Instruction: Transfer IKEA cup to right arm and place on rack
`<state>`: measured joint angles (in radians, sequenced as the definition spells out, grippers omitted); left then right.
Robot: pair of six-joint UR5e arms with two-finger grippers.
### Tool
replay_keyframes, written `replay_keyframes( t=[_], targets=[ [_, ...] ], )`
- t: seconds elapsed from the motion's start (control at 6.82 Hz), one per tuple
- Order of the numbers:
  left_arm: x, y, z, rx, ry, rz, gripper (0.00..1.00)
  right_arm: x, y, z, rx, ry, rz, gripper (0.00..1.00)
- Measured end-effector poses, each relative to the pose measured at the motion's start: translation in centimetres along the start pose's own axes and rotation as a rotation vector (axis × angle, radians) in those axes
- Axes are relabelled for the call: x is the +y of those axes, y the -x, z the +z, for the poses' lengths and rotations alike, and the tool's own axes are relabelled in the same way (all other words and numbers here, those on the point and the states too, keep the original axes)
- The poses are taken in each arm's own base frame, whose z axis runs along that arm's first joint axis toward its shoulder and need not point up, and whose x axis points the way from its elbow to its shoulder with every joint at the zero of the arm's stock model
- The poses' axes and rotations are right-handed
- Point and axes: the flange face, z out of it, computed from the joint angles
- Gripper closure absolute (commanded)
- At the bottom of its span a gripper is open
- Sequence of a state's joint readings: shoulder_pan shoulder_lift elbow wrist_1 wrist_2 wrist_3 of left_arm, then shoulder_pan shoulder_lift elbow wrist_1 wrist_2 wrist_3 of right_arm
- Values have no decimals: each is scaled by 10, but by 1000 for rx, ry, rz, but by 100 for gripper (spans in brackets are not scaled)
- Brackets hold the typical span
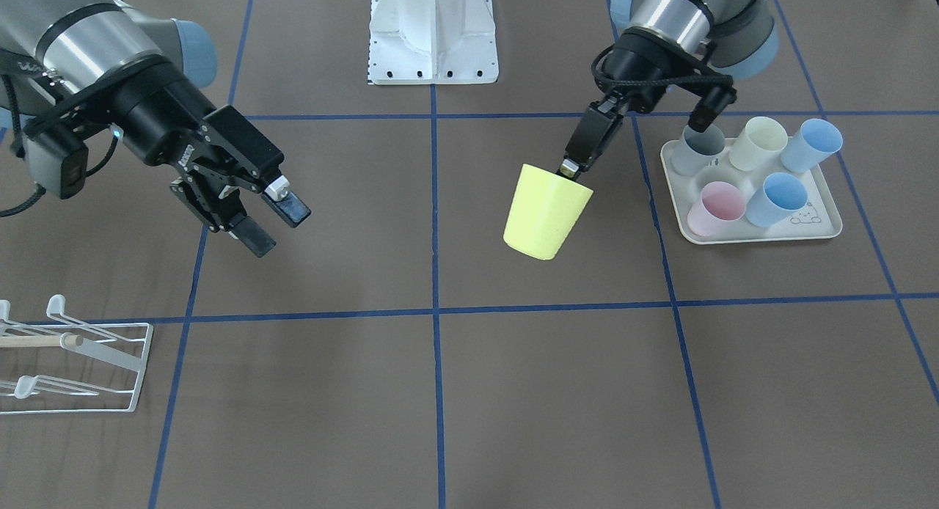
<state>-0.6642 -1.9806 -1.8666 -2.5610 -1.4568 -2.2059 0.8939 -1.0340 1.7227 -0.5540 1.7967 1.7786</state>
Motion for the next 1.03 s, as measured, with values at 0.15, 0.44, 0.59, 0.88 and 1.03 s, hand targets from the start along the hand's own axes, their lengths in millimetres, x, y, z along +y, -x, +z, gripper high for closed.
replay_keyframes(
  t=[0.15, 0.44, 0.59, 0.88, 1.03],
  targets=[
    [3, 5, 4, 64, 38, -77, 100, 17, 1, 3, -58, -3, 26, 1],
    [-10, 18, 3, 245, 136, -261, 100, 49, 2, 8, -167, -26, 100, 1],
    [-17, 21, 2, 325, 175, -354, 100, 63, 6, 10, -212, -36, 141, 1],
    [-8, 17, 4, 379, 248, -432, 100, 80, 9, 13, -300, -42, 217, 1],
    [7, 15, 9, 373, 293, -440, 100, 84, 3, 16, -330, -36, 231, 1]
  ],
)
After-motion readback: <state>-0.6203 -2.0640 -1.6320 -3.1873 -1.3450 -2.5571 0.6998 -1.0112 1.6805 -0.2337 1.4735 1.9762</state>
